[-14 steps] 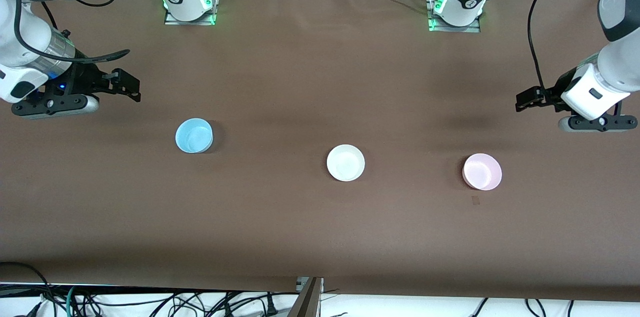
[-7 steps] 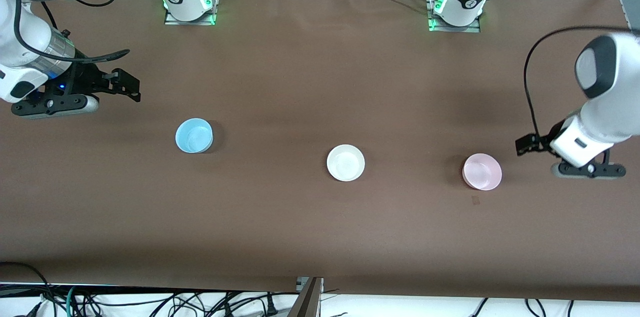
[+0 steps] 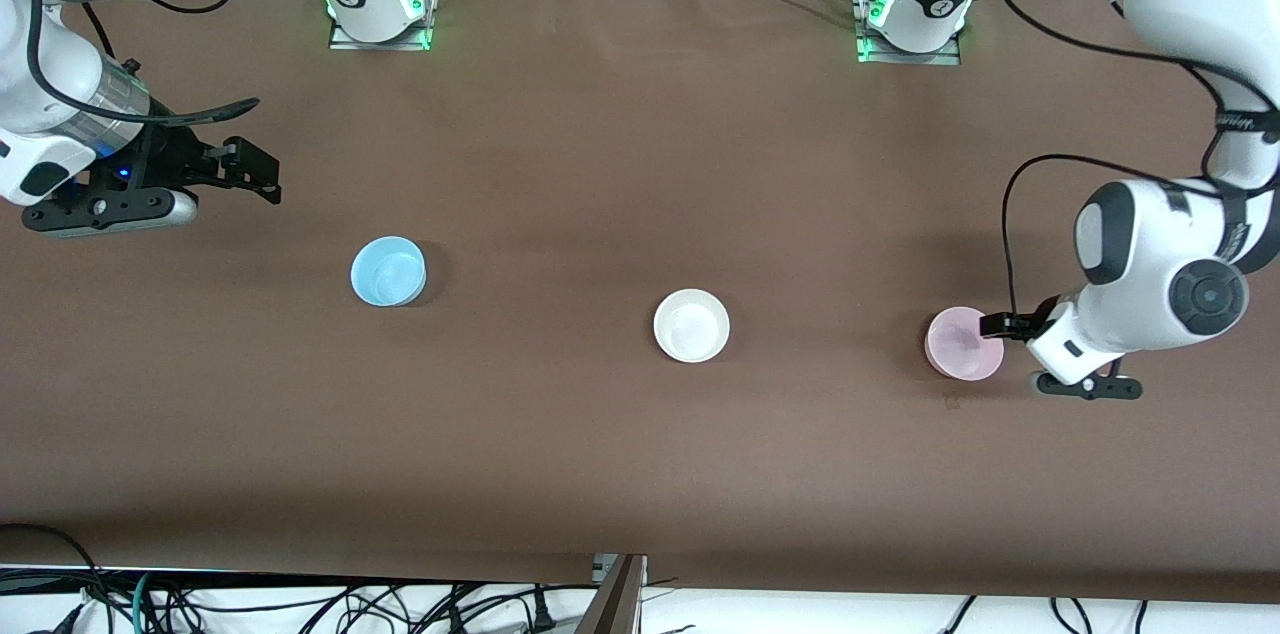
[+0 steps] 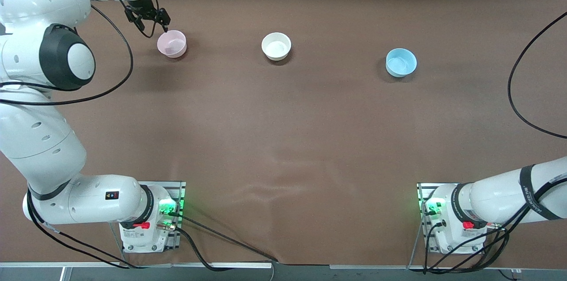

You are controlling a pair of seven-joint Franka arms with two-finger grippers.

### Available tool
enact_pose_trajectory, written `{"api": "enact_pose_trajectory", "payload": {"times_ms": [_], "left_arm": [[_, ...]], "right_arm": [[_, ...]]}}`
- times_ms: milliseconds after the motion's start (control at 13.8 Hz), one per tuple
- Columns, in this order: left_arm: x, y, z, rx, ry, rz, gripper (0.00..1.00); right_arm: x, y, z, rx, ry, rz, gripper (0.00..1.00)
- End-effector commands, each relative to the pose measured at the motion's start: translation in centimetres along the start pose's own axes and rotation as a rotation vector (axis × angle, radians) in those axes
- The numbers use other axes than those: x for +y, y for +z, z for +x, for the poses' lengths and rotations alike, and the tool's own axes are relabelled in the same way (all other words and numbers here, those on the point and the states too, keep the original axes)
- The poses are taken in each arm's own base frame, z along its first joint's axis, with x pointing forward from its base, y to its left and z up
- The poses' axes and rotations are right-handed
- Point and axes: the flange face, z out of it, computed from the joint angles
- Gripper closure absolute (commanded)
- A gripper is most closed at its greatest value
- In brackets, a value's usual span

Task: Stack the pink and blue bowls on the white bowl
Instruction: 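Reach the left gripper down to the pink bowl rim and grasp it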

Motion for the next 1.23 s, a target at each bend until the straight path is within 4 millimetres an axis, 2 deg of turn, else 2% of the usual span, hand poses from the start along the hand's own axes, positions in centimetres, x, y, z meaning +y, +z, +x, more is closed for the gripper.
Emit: {"api": "enact_pose_trajectory", "payload": {"times_ms": [0, 144, 289, 433, 505, 578, 650, 722, 1155], "left_arm": [[-1.0, 2.4, 1.1, 0.014, 0.117, -0.006, 0.0], [-0.4, 4.0, 1.5, 0.024, 0.139, -0.006, 0.01], [-0.2, 5.0, 1.6, 0.023, 0.156, 0.005, 0.18], [-1.1, 6.5, 1.8, 0.044, 0.233, 0.006, 0.34], [-2.0, 6.8, 1.8, 0.05, 0.252, 0.006, 0.49], [-2.2, 6.8, 1.8, 0.051, 0.254, 0.003, 0.77], [-2.1, 6.8, 1.8, 0.051, 0.253, 0.0, 0.95], [-2.0, 6.8, 1.8, 0.052, 0.253, -0.002, 1.0], [-1.5, 6.4, 2.0, 0.059, 0.259, 0.0, 1.0]], "right_arm": [[-0.1, -0.5, 0.2, 0.007, -0.014, -0.007, 0.0], [-0.1, -0.5, 0.2, 0.007, -0.014, -0.007, 0.0], [-0.1, -0.5, 0.2, 0.007, -0.014, -0.009, 0.0], [-0.1, -0.5, 0.2, 0.008, -0.012, -0.007, 0.0], [-0.1, -0.5, 0.2, 0.008, -0.012, -0.007, 0.0], [-0.1, -0.5, 0.2, 0.008, -0.012, -0.007, 0.0], [-0.1, -0.5, 0.2, 0.008, -0.012, -0.009, 0.0], [-0.1, -0.5, 0.2, 0.008, -0.012, -0.009, 0.0], [-0.1, -0.5, 0.2, 0.008, -0.012, -0.007, 0.0]]}}
